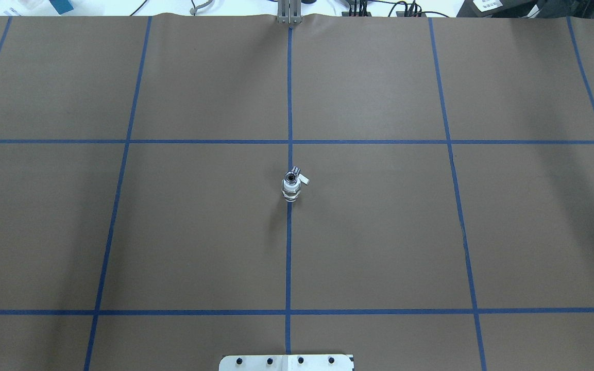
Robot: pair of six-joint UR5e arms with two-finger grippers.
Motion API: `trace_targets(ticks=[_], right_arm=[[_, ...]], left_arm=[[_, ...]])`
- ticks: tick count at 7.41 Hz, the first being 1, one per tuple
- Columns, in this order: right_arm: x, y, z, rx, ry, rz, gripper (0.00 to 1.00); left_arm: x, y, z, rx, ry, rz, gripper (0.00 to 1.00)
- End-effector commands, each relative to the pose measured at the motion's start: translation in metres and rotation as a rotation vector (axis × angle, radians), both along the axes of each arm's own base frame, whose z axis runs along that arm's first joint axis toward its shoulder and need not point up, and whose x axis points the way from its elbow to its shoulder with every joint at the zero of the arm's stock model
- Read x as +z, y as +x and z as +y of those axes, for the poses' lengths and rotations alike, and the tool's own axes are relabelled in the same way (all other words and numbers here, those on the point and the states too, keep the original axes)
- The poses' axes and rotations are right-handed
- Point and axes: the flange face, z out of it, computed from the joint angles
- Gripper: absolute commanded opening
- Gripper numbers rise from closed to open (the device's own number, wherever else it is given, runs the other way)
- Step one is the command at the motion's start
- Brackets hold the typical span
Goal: Assemble PPR valve and pipe with both arms
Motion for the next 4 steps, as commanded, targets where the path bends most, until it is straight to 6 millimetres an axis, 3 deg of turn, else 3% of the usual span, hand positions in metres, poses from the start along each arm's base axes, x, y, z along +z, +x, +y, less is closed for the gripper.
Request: trace_targets(ticks=[1,2,4], right_arm=[[0.061,0.029,0.067,0.041,-0.101,-0.009,1.0],[0.077,0.028,0.087,0.047,-0.135,-0.01,1.0],[0.079,0.028,0.089,0.05,-0.111,-0.006,1.0]], left_arm=[[0.029,0.001,0.023,0.003,-0.069,-0.004,1.0],[0.027,0.0,0.02,0.004,-0.06,-0.023,1.0],[0.014,0.001,0.01,0.008,-0.026,-0.021,1.0]])
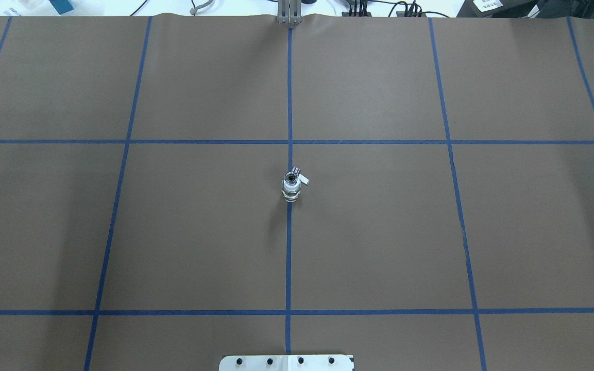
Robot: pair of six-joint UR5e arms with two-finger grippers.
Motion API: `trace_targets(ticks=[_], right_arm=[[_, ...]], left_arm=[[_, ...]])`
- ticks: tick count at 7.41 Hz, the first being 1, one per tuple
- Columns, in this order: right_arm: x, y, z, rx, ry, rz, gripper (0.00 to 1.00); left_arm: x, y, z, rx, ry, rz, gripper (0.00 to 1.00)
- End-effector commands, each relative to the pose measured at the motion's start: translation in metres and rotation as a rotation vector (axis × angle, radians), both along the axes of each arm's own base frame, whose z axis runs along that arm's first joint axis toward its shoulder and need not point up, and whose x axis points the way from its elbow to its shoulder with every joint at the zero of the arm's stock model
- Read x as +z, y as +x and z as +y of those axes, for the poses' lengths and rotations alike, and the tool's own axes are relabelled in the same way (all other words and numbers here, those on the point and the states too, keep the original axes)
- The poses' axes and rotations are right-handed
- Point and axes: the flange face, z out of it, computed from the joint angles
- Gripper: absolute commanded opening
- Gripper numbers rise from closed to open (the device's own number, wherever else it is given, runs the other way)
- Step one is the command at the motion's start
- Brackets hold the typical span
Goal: Assemble PPR valve and pipe with both arms
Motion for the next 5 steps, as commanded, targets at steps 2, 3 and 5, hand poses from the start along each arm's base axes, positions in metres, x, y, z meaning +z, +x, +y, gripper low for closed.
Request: trace_targets(ticks=[2,3,5], right_arm=[[0.005,0.0,0.004,0.007,-0.004,-0.001,1.0],[-0.003,0.001,0.0,0.007,0.028,0.001,1.0],[-0.028,0.0,-0.017,0.013,0.12,0.002,1.0]], left_arm=[[-0.023,0.002,-0.024,0.002,0.05,0.005,1.0],[-0.026,0.008,-0.027,0.019,0.052,-0.002,1.0],[-0.033,0.017,-0.039,0.039,0.056,-0.005,1.0]])
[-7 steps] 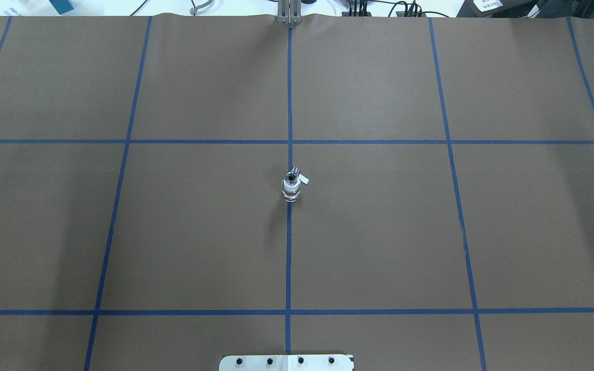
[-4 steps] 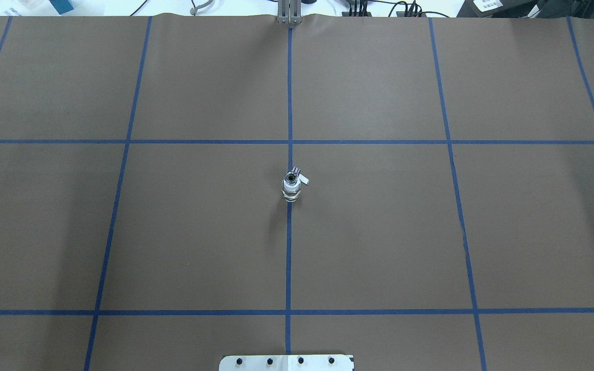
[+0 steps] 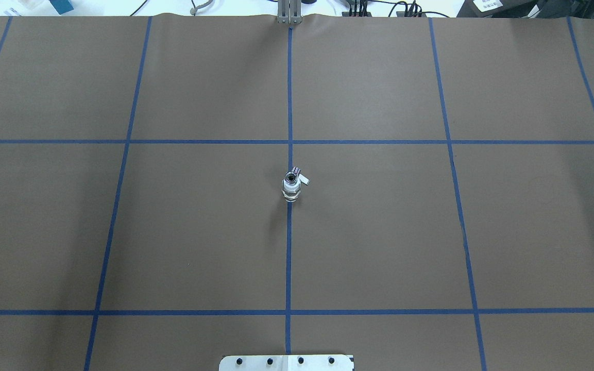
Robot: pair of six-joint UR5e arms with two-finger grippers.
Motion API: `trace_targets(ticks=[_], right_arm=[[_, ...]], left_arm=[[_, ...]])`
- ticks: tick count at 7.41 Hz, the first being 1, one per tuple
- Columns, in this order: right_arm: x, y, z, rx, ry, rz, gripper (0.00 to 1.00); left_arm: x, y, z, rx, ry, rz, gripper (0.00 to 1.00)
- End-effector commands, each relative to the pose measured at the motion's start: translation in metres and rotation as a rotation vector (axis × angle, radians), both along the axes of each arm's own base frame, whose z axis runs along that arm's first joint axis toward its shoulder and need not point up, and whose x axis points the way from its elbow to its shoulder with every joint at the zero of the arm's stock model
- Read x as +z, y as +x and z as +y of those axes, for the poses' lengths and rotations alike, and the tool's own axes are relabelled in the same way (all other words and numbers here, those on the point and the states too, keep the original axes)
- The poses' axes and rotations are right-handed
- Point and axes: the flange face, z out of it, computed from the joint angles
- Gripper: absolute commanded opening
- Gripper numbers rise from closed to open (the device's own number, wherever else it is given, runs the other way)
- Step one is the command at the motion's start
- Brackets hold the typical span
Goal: Assemble PPR valve and pipe with both arms
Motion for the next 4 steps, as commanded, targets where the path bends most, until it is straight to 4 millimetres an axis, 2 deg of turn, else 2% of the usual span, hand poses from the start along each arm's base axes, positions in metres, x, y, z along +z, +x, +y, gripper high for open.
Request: trace_targets(ticks=[1,2,4], right_arm=[[-0.02,-0.005,-0.016,0.01,0.041,0.002,1.0],[-0.027,-0.015,-0.025,0.021,0.027,0.0,1.0],[-0.037,-0.052,-0.04,0.013,-0.011,0.002,1.0]], left_arm=[[-0.009,0.006,-0.014,0.014,-0.021,-0.001,1.0],[-0.01,0.006,-0.015,0.014,-0.024,-0.003,1.0],[-0.011,0.006,-0.016,0.014,-0.021,-0.003,1.0]])
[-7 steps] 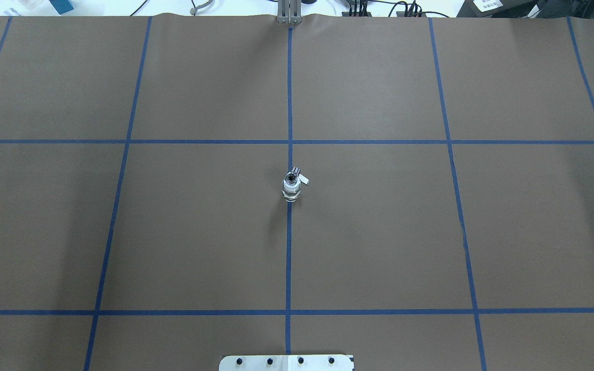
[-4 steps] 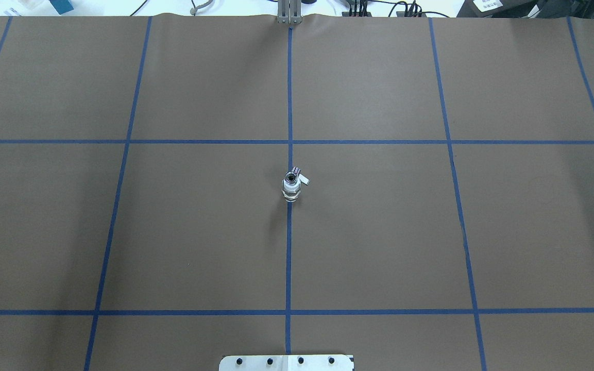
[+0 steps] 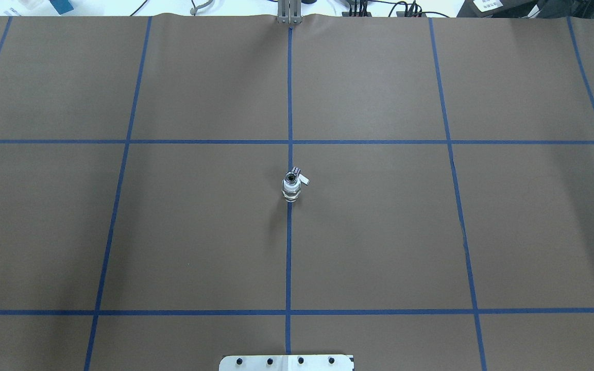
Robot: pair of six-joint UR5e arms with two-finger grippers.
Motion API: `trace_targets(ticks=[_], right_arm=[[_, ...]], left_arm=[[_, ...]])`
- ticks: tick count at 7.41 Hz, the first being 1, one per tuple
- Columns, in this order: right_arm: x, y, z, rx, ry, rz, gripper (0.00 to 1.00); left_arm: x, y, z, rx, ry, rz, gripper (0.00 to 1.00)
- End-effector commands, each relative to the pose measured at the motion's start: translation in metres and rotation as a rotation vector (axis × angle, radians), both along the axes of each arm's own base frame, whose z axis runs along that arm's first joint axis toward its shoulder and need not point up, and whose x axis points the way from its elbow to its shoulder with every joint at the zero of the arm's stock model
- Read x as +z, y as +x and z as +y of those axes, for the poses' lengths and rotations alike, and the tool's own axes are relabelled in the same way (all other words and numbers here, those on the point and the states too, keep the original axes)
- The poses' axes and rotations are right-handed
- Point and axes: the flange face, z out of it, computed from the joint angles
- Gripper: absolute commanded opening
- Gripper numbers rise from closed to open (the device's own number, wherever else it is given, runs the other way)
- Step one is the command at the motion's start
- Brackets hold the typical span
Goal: Assemble PPR valve and pipe with both arms
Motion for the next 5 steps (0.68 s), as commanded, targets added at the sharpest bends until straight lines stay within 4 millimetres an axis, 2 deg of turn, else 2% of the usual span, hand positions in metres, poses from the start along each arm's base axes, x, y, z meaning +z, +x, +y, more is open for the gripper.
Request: trace_targets(ticks=[1,5], right_arm=[[-0.004,-0.026,-0.007,0.001,-0.037,-0.003,1.0],[0.01,-0.026,0.003,-0.009,-0.058,-0.006,1.0]], left_arm=[[-0.006,0.0,-0.001,0.002,0.011,0.001,1.0],[-0.01,0.0,-0.002,0.006,0.029,0.001,1.0]])
